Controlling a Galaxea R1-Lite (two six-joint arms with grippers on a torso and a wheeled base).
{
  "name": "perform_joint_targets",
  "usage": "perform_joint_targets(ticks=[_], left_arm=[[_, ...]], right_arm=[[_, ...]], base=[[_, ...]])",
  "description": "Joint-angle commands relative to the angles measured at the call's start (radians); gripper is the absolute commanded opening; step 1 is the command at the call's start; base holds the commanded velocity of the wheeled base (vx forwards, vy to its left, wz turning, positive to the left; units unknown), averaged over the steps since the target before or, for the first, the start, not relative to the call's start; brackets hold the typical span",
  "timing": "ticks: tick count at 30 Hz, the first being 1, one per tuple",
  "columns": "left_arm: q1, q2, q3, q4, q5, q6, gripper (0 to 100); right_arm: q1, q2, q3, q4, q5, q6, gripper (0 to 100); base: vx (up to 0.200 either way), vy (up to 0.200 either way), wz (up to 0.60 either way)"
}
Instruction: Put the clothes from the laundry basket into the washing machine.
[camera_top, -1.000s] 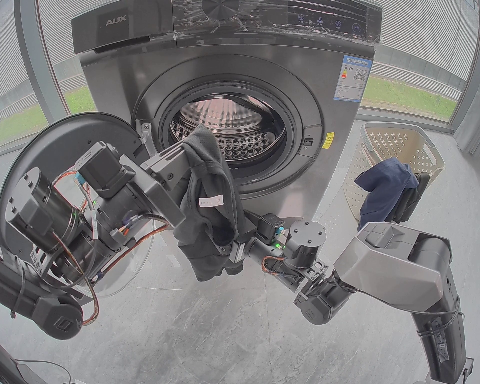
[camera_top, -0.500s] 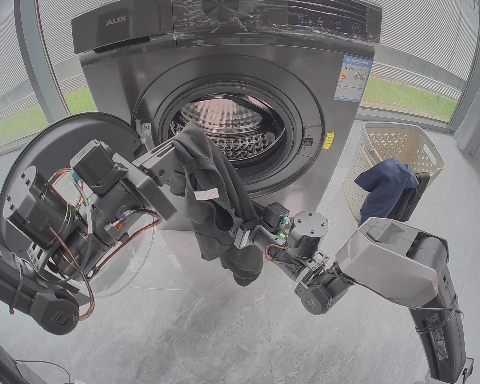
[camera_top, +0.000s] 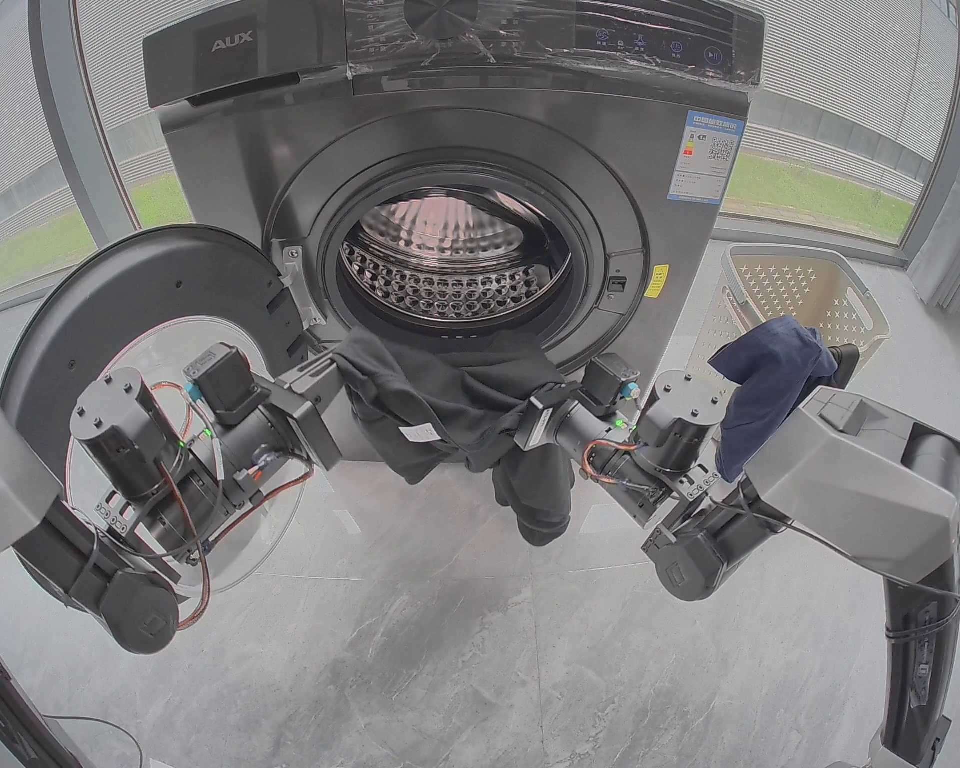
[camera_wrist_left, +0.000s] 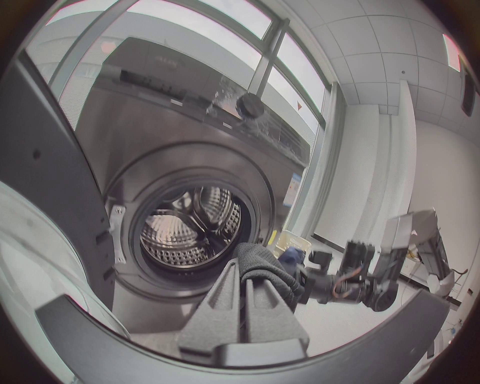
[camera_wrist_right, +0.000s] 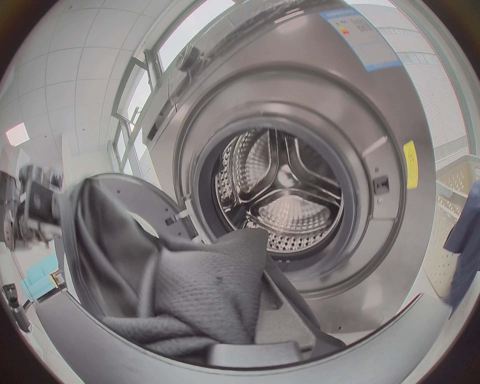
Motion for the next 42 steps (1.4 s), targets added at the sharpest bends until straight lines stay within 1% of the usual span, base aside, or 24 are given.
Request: perform_joint_targets(ticks=[1, 3, 4, 5, 6, 8, 9, 12, 13, 15, 17, 18, 22, 23, 25, 28, 30, 33, 36, 37, 38, 40, 42], left_arm=[[0.018, 0.061, 0.036, -0.004, -0.025, 0.004, 0], [0.021, 0.076, 0.059, -0.004, -0.039, 0.01, 0], [0.021, 0.082, 0.071, -0.004, -0.043, 0.02, 0], [0.021, 0.093, 0.082, -0.004, -0.048, 0.039, 0], [0.023, 0.109, 0.088, -0.004, -0.057, 0.066, 0], [0.028, 0.121, 0.089, -0.004, -0.069, 0.085, 0], [0.031, 0.127, 0.089, -0.006, -0.074, 0.089, 0], [0.034, 0.128, 0.088, -0.004, -0.077, 0.088, 0], [0.034, 0.127, 0.088, -0.004, -0.077, 0.086, 100], [0.034, 0.125, 0.091, -0.004, -0.077, 0.079, 100], [0.034, 0.125, 0.097, -0.004, -0.077, 0.079, 100], [0.029, 0.13, 0.117, -0.004, -0.078, 0.086, 100], [0.02, 0.136, 0.152, -0.004, -0.089, 0.089, 100], [0.015, 0.141, 0.165, -0.006, -0.103, 0.097, 100], [0.014, 0.148, 0.178, -0.004, -0.115, 0.112, 100], [0.014, 0.171, 0.201, -0.004, -0.117, 0.131, 100], [0.014, 0.181, 0.209, -0.004, -0.118, 0.134, 100], [0.012, 0.213, 0.241, -0.004, -0.132, 0.152, 100], [0.012, 0.236, 0.292, -0.004, -0.166, 0.205, 100], [0.012, 0.247, 0.313, -0.006, -0.19, 0.228, 100], [0.012, 0.251, 0.323, -0.006, -0.201, 0.238, 100], [0.009, 0.263, 0.323, -0.006, -0.213, 0.252, 100], [-0.002, 0.265, 0.292, -0.006, -0.212, 0.251, 100]], right_arm=[[0.006, -0.066, -0.003, 0.001, -0.001, 0.003, 0], [0.009, -0.077, -0.005, 0.001, -0.001, 0.005, 0], [0.009, -0.083, -0.005, 0.001, -0.001, 0.005, 0], [0.009, -0.089, -0.005, 0.001, -0.001, 0.005, 0], [0.009, -0.094, -0.002, 0.001, -0.001, 0.006, 0], [0.009, -0.095, 0.003, 0.001, -0.001, 0.008, 0], [0.009, -0.095, 0.004, 0.0, -0.001, 0.008, 0], [0.009, -0.095, 0.004, -0.002, -0.001, 0.009, 0], [0.009, -0.095, 0.004, -0.002, -0.001, 0.009, 0], [0.006, -0.095, 0.0, 0.0, -0.001, 0.009, 0], [0.005, -0.095, -0.002, 0.0, -0.001, 0.009, 0], [-0.001, -0.095, -0.002, -0.005, -0.001, 0.009, 0], [-0.011, -0.097, 0.0, -0.011, -0.001, 0.009, 0], [-0.012, -0.097, 0.0, -0.01, -0.001, 0.009, 0], [-0.012, -0.098, -0.005, -0.005, -0.001, 0.009, 0], [-0.012, -0.101, -0.016, 0.0, -0.001, 0.009, 0], [-0.012, -0.101, -0.02, 0.001, -0.001, 0.008, 0], [-0.012, -0.103, -0.025, 0.003, -0.001, 0.008, 0], [-0.012, -0.106, -0.023, 0.003, -0.001, 0.009, 0], [-0.012, -0.114, -0.02, 0.003, -0.001, 0.008, 0], [-0.011, -0.115, -0.019, 0.001, -0.001, 0.009, 0], [-0.005, -0.115, -0.014, -0.002, -0.001, 0.009, 0], [0.002, -0.115, 0.009, -0.01, -0.001, 0.009, 0]], base=[[0.0, 0.0, 0.0], [0.0, 0.0, 0.0], [0.0, 0.0, 0.0], [0.0, 0.0, 0.0], [0.0, 0.0, 0.0], [0.0, 0.0, 0.0], [0.0, 0.0, 0.0], [0.0, 0.0, 0.0], [0.0, 0.0, 0.0], [0.0, 0.0, 0.0], [0.0, 0.0, 0.0], [0.0, 0.0, 0.0], [0.0, 0.0, 0.0], [0.0, 0.0, 0.0], [0.0, 0.0, 0.0], [0.0, 0.0, 0.0], [0.0, 0.0, 0.0], [0.0, 0.0, 0.0], [0.0, 0.0, 0.0], [0.0, 0.0, 0.0], [0.0, 0.0, 0.0], [0.0, 0.0, 0.0], [0.0, 0.0, 0.0]])
